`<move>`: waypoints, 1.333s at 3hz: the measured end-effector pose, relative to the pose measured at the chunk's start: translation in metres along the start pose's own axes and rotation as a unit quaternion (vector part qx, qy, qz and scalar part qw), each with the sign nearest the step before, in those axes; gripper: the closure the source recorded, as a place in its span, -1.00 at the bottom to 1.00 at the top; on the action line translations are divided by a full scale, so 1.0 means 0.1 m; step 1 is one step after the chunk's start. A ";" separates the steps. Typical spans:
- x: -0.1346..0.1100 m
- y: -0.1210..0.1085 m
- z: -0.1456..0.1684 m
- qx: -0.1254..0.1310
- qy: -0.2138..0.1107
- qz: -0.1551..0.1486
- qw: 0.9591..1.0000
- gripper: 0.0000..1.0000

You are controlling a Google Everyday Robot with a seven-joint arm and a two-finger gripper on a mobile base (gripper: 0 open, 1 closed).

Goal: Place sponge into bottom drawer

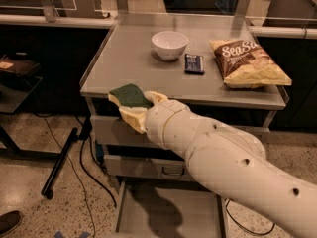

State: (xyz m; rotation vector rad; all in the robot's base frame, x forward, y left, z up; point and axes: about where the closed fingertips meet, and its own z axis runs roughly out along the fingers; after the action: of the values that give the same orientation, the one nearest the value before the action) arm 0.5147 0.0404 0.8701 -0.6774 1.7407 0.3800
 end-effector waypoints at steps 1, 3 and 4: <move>0.04 0.01 -0.01 0.001 0.005 -0.001 1.000 1.00; 1.44 0.13 -0.32 0.012 0.090 0.097 0.991 1.00; 1.91 0.16 -0.44 0.007 0.110 0.123 0.986 1.00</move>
Offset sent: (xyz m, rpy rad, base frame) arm -0.0743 -0.0408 -0.1821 0.0568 0.3538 -0.1363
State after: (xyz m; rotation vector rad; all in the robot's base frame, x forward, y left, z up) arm 0.4406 -0.0191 0.6978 -0.5089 2.0444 0.4756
